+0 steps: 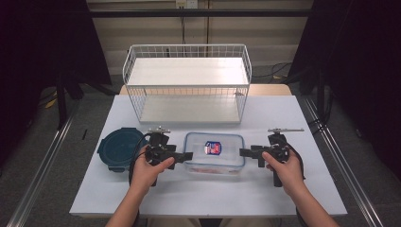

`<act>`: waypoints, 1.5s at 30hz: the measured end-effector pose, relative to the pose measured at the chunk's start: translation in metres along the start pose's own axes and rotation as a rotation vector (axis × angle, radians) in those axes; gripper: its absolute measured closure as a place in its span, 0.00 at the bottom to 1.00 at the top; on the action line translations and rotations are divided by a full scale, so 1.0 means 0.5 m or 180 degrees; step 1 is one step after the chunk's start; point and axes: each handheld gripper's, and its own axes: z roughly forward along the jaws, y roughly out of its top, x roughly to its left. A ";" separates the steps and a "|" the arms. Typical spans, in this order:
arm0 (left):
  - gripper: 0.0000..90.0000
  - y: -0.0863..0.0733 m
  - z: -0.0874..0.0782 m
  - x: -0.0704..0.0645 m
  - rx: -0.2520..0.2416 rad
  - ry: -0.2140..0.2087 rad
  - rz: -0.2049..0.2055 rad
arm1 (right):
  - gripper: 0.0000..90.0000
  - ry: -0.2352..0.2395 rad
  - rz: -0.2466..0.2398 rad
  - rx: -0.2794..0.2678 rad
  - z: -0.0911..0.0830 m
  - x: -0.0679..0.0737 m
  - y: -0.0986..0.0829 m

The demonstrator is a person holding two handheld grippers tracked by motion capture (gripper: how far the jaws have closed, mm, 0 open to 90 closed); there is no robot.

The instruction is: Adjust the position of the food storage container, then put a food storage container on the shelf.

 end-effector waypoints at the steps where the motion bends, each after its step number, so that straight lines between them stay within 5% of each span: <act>1: 0.14 0.001 0.001 0.001 0.0002 -0.0021 -0.0001 | 0.31 0.0013 -0.0006 -0.0003 0.000 0.000 -0.001; 20: 0.17 0.005 0.018 0.001 -0.0015 -0.0025 -0.0170 | 0.33 0.0134 0.0038 0.0012 0.000 0.007 -0.021; 26: 0.19 0.001 0.016 0.013 -0.0009 -0.0059 -0.0294 | 0.35 0.0233 0.0322 0.0015 0.004 0.006 -0.030; 28: 0.19 -0.001 0.014 0.016 -0.0039 -0.0056 -0.0387 | 0.34 0.0225 0.0346 0.0022 0.005 0.005 -0.029; 30: 0.21 0.000 0.015 0.018 -0.0084 -0.0089 -0.0316 | 0.34 0.0241 0.0384 0.0018 0.007 0.005 -0.030; 35: 0.23 -0.003 0.023 0.017 -0.0104 -0.0165 -0.0374 | 0.37 0.0262 0.0400 -0.0051 0.008 0.005 -0.033; 45: 0.26 -0.005 0.031 0.022 -0.0007 -0.0373 -0.0675 | 0.48 0.0372 0.0665 -0.0066 0.006 0.005 -0.039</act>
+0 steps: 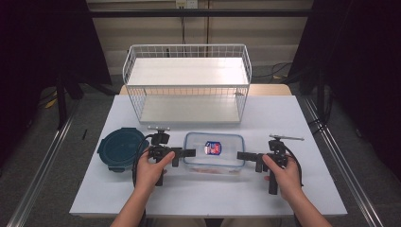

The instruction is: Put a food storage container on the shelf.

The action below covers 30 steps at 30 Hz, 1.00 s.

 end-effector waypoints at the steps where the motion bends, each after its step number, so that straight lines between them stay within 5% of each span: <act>1: 0.26 0.000 0.002 0.000 0.0010 -0.0010 0.0015 | 0.48 0.0002 0.0021 0.0000 0.000 -0.001 0.000; 8: 0.26 -0.001 0.013 0.002 0.0050 -0.0158 -0.0171 | 0.48 0.0010 0.0086 0.0003 0.000 -0.003 -0.001; 14: 0.28 0.000 0.009 0.003 0.0105 -0.0144 -0.0231 | 0.48 0.0040 0.0153 0.0000 0.002 -0.006 -0.001; 16: 0.30 0.002 0.005 0.007 0.0134 -0.0078 -0.0132 | 0.48 0.0045 0.0183 -0.0009 0.003 -0.008 -0.001; 17: 0.31 0.001 0.007 0.001 0.0120 -0.0149 -0.0312 | 0.48 0.0042 0.0198 -0.0012 0.003 -0.008 -0.001; 30: 0.40 0.001 -0.004 0.008 0.0144 -0.0193 -0.0633 | 0.52 0.0037 0.0486 -0.0129 0.003 -0.009 -0.008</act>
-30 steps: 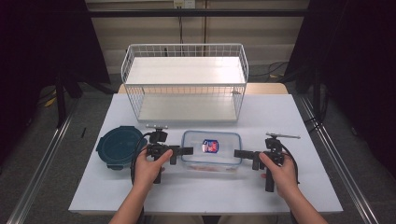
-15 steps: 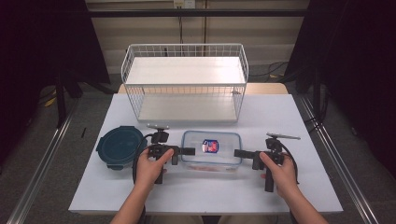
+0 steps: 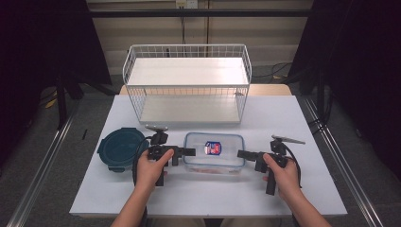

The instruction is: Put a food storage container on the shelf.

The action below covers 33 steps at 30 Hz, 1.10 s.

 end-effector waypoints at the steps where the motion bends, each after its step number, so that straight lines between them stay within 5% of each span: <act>1: 0.40 -0.001 0.000 -0.002 -0.0017 0.0008 -0.0037 | 0.53 0.0001 0.0043 -0.0017 0.000 -0.001 -0.001; 9: 0.52 -0.005 -0.016 -0.005 0.0006 -0.0084 -0.0194 | 0.57 0.0037 0.0194 -0.0142 -0.007 0.000 0.000; 20: 0.59 -0.004 -0.032 -0.009 -0.0155 -0.0291 -0.0364 | 0.65 0.0365 0.0453 -0.0503 -0.030 0.003 0.010; 23: 0.59 -0.001 -0.039 -0.016 -0.0199 -0.0323 -0.0336 | 0.65 0.0355 0.0346 -0.0577 -0.035 0.013 0.016; 33: 0.62 0.020 -0.072 -0.039 -0.0347 -0.0419 -0.0330 | 0.65 0.0477 0.0399 -0.0724 -0.040 0.030 0.031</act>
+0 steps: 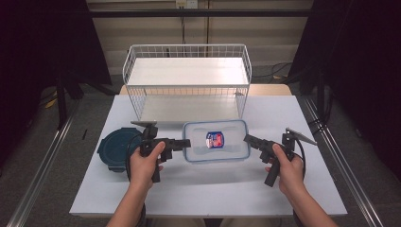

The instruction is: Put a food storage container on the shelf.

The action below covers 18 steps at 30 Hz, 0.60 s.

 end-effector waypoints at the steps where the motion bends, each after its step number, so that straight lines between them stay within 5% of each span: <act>1: 0.62 0.002 -0.003 -0.003 0.0004 -0.0020 -0.0009 | 0.66 0.0006 -0.0023 -0.0018 0.002 0.007 0.004; 18: 0.63 0.073 -0.070 -0.065 -0.0217 -0.0052 0.0098 | 0.66 0.0134 -0.0155 -0.0163 0.043 0.106 0.064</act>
